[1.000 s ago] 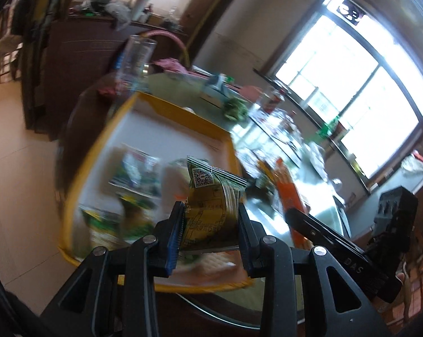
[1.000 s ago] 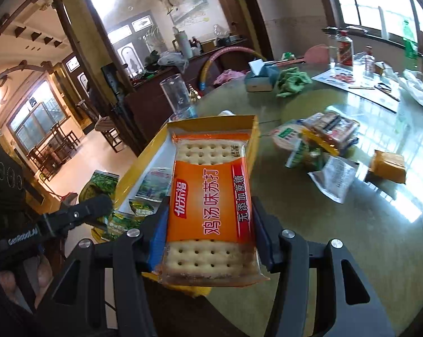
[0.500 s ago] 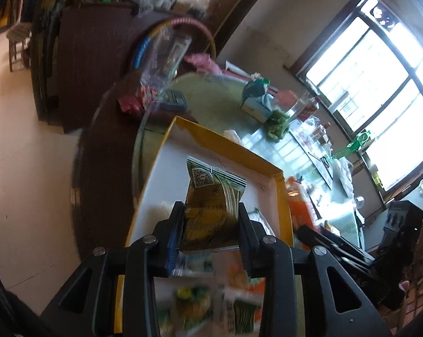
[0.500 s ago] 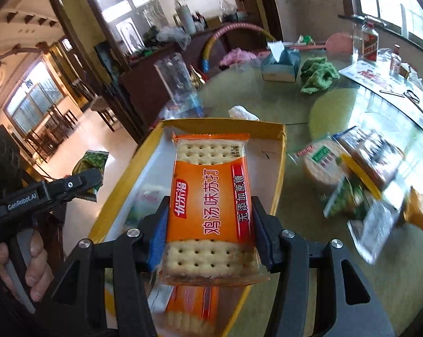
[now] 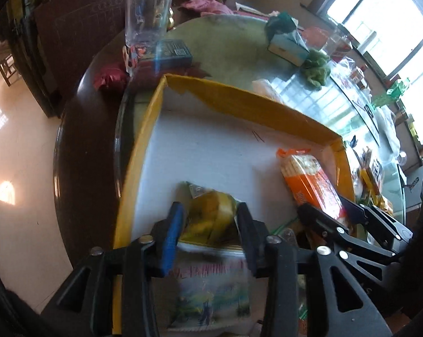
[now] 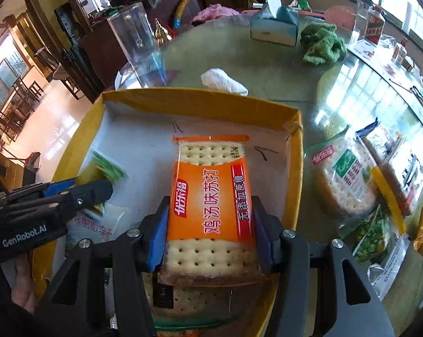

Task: Organize snacks
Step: 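Lower both packets into the yellow tray and open both grippers, then withdraw both grippers from the tray toward the snack pile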

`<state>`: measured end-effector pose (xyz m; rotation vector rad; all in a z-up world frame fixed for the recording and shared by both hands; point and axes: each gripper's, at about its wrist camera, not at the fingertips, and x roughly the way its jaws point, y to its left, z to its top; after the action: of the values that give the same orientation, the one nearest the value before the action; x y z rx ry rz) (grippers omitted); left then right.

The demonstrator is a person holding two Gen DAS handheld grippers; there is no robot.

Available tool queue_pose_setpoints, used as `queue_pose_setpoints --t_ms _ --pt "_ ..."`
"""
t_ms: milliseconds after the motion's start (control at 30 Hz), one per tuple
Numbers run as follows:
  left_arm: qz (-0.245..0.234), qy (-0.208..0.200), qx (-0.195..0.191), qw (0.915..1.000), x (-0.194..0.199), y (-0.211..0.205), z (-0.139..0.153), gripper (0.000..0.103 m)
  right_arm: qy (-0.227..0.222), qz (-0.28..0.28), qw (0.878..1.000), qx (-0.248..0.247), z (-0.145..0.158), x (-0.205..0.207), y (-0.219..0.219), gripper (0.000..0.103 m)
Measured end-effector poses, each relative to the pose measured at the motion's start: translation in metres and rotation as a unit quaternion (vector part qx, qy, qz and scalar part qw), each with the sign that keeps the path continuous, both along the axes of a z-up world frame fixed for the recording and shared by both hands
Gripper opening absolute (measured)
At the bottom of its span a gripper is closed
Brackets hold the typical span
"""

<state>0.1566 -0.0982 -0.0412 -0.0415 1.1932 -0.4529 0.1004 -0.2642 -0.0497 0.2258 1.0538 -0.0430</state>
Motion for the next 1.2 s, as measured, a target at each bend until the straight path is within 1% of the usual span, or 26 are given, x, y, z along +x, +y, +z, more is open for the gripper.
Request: queue_pose_setpoints --t_ms 33,67,100,167,200,233,300,333,367,400,433,467,533,600,667,700,733,800,833,900,933,1000,1033,1100,1200 --pt "-0.002 -0.002 -0.005 1.0 -0.001 0.001 0.001 0.055 -0.002 0.001 1.0 0.001 0.0 0.0 0.0 0.059" --pt "-0.007 -0.005 -0.013 0.9999 -0.003 0.002 0.003 0.065 -0.002 0.003 1.0 0.005 0.001 0.001 0.0 0.06" --pt "-0.01 -0.005 -0.017 0.9998 -0.004 0.002 0.004 0.072 -0.006 0.002 1.0 0.008 0.002 0.0 -0.001 0.063" --pt "-0.006 -0.017 -0.029 0.9994 -0.01 0.009 0.013 0.072 -0.032 -0.001 0.999 0.007 0.012 -0.009 -0.002 0.064" --pt "-0.002 -0.027 -0.039 0.9989 -0.015 0.012 0.018 0.076 -0.048 -0.005 0.999 0.004 0.019 -0.015 -0.002 0.068" --pt "0.003 -0.044 -0.051 0.9977 -0.021 0.016 0.025 0.079 -0.065 -0.009 0.998 0.006 0.025 -0.023 -0.003 0.077" --pt "0.017 -0.081 -0.061 0.9947 -0.033 0.023 0.034 0.081 -0.107 -0.017 0.994 0.022 0.039 -0.046 -0.006 0.086" --pt "0.03 -0.106 -0.054 0.9925 -0.04 0.024 0.035 0.082 -0.119 -0.019 0.992 0.03 0.044 -0.055 -0.008 0.086" --pt "0.041 -0.119 -0.037 0.9913 -0.042 0.024 0.032 0.082 -0.132 -0.015 0.99 0.043 0.049 -0.068 -0.009 0.086" --pt "0.052 -0.125 -0.003 0.9907 -0.046 0.022 0.028 0.082 -0.14 -0.011 0.989 0.052 0.051 -0.077 -0.01 0.086" --pt "0.053 -0.122 0.016 0.991 -0.043 0.016 0.026 0.082 -0.144 -0.01 0.988 0.059 0.053 -0.088 -0.01 0.086" --pt "0.045 -0.119 0.029 0.9915 -0.044 0.011 0.024 0.082 -0.148 -0.009 0.987 0.065 0.054 -0.099 -0.009 0.086" --pt "0.024 -0.132 0.036 0.9903 -0.048 0.007 0.027 0.082 -0.164 -0.002 0.983 0.082 0.055 -0.124 -0.007 0.086" --pt "0.03 -0.139 0.028 0.9895 -0.055 0.011 0.032 0.082 -0.176 0.003 0.98 0.094 0.055 -0.144 -0.005 0.086" --pt "0.068 -0.152 0.01 0.986 -0.066 0.018 0.039 0.082 -0.188 -0.002 0.977 0.103 0.056 -0.162 -0.009 0.087" --pt "0.091 -0.166 -0.003 0.9819 -0.077 0.024 0.046 0.082 -0.194 -0.006 0.975 0.109 0.056 -0.172 -0.013 0.087" --pt "0.1 -0.179 -0.014 0.9786 -0.086 0.027 0.05 0.082 -0.201 -0.009 0.973 0.114 0.055 -0.181 -0.017 0.087" --pt "0.108 -0.22 -0.047 0.9684 -0.12 0.029 0.063 0.082 -0.214 -0.008 0.97 0.116 0.052 -0.197 -0.026 0.087" --pt "0.102 -0.232 -0.057 0.9657 -0.135 0.028 0.063 0.082 -0.217 -0.004 0.97 0.111 0.05 -0.206 -0.03 0.087" --pt "0.081 -0.241 -0.07 0.9645 -0.158 0.019 0.062 0.082 -0.217 -0.002 0.972 0.093 0.044 -0.221 -0.037 0.087" --pt "0.058 -0.238 -0.082 0.9662 -0.171 0.01 0.059 0.082 -0.214 -0.006 0.973 0.089 0.041 -0.225 -0.041 0.087" --pt "0.023 -0.217 -0.096 0.9712 -0.188 -0.007 0.052 0.082 -0.2 -0.022 0.976 0.082 0.032 -0.235 -0.054 0.087" --pt "0.019 -0.213 -0.101 0.9717 -0.193 -0.012 0.051 0.082 -0.19 -0.033 0.978 0.075 0.027 -0.239 -0.062 0.087" --pt "0.011 -0.218 -0.123 0.9681 -0.212 -0.027 0.05 0.082 -0.169 -0.063 0.981 0.065 0.018 -0.25 -0.077 0.087" --pt "-0.015 -0.228 -0.129 0.965 -0.228 -0.046 0.055 0.082 -0.145 -0.092 0.982 0.075 0.005 -0.263 -0.099 0.087"
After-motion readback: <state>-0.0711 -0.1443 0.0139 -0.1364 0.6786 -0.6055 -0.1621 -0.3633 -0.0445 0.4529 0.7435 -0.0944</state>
